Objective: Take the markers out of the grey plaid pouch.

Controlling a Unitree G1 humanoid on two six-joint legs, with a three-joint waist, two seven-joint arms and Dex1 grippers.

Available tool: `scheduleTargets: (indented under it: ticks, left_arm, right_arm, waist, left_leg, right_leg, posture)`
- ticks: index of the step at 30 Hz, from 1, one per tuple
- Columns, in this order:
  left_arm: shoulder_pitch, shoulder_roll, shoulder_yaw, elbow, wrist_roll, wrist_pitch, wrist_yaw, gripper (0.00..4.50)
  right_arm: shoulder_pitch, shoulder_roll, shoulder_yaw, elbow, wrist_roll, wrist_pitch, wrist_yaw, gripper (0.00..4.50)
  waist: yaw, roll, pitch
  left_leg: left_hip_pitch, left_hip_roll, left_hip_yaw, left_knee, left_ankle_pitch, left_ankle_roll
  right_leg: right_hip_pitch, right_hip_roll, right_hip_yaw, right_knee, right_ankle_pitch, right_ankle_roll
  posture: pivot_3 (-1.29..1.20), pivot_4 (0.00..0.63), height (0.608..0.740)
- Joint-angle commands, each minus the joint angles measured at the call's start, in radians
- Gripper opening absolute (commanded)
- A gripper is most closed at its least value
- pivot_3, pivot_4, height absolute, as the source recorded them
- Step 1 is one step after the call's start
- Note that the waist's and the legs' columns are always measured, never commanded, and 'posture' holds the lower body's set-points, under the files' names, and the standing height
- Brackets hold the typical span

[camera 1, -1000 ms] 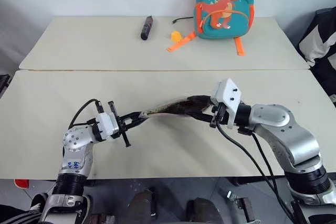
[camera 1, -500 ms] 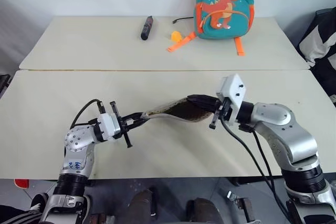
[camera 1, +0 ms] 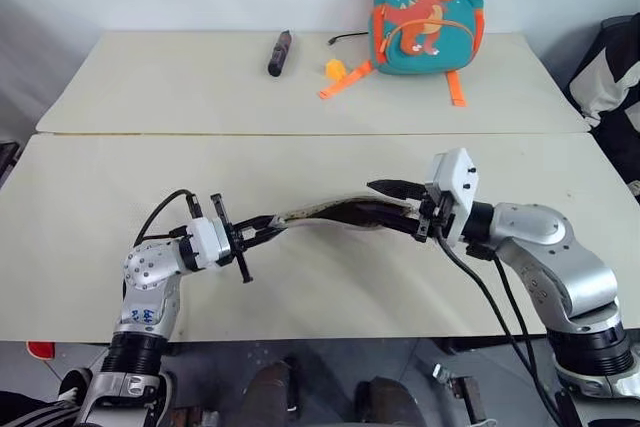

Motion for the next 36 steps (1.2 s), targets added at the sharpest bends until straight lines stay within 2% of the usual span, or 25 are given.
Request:
scheduleTargets:
  ticks: [1,5,15,25,30,36]
  left_arm:
    - [0.006,0.004,0.013,-0.02,-0.01,-0.003,0.01,0.0]
    - [0.004,0.002,0.01,-0.02,-0.009,-0.005,0.009,0.0]
    - [-0.002,0.0,-0.008,-0.049,-0.018,0.012,-0.003,0.0]
    - [0.008,-0.024,-0.051,-0.119,-0.022,0.062,-0.002,0.0]
    - [0.002,-0.041,-0.06,-0.134,-0.021,0.075,0.005,0.0]
    - [-0.007,-0.075,-0.085,-0.141,-0.012,0.085,0.011,0.0]
  right_arm:
    - [0.026,-0.027,-0.046,-0.065,0.052,-0.042,0.054,1.38]
    - [0.047,-0.032,-0.027,-0.06,0.036,-0.074,0.066,0.04]
    - [0.031,-0.046,0.177,0.06,-0.325,-0.306,0.01,0.04]
    - [-0.167,0.03,0.369,0.222,-0.662,-0.455,-0.07,0.04]
    - [-0.202,0.031,0.403,0.289,-0.742,-0.503,-0.064,0.04]
    - [-0.21,0.086,0.417,0.313,-0.733,-0.465,-0.033,0.04]
  waist:
    - [0.0,0.0,0.0]
    - [0.0,0.0,0.0]
    - [-0.001,0.0,0.0]
    - [-0.003,0.0,0.0]
    - [-0.001,0.0,0.0]
    - [-0.003,0.0,0.0]
  left_leg:
    - [0.0,0.0,0.0,0.0,0.0,0.0]
    - [0.0,0.0,0.0,0.0,0.0,0.0]
    - [0.0,0.0,0.0,0.0,0.0,0.0]
    - [0.001,0.0,0.0,0.0,0.0,-0.001]
    - [0.0,0.0,0.0,0.001,0.001,-0.001]
    - [0.001,0.0,0.0,0.001,0.001,-0.001]
  right_leg:
    - [0.0,0.0,0.0,0.0,0.0,0.0]
    - [0.0,0.0,0.0,0.0,0.0,0.0]
    - [0.0,0.0,0.0,0.0,0.0,0.0]
    - [0.0,0.001,0.0,0.001,0.0,0.0]
    - [0.0,0.001,0.0,0.001,0.0,0.0]
    - [0.0,0.001,0.0,0.001,0.0,0.0]
  posture:
    - [0.0,0.15,0.74]
    - [0.0,0.15,0.74]
    - [0.0,0.15,0.74]
    - [0.0,0.15,0.74]
    - [0.0,0.15,0.74]
    - [0.0,0.15,0.74]
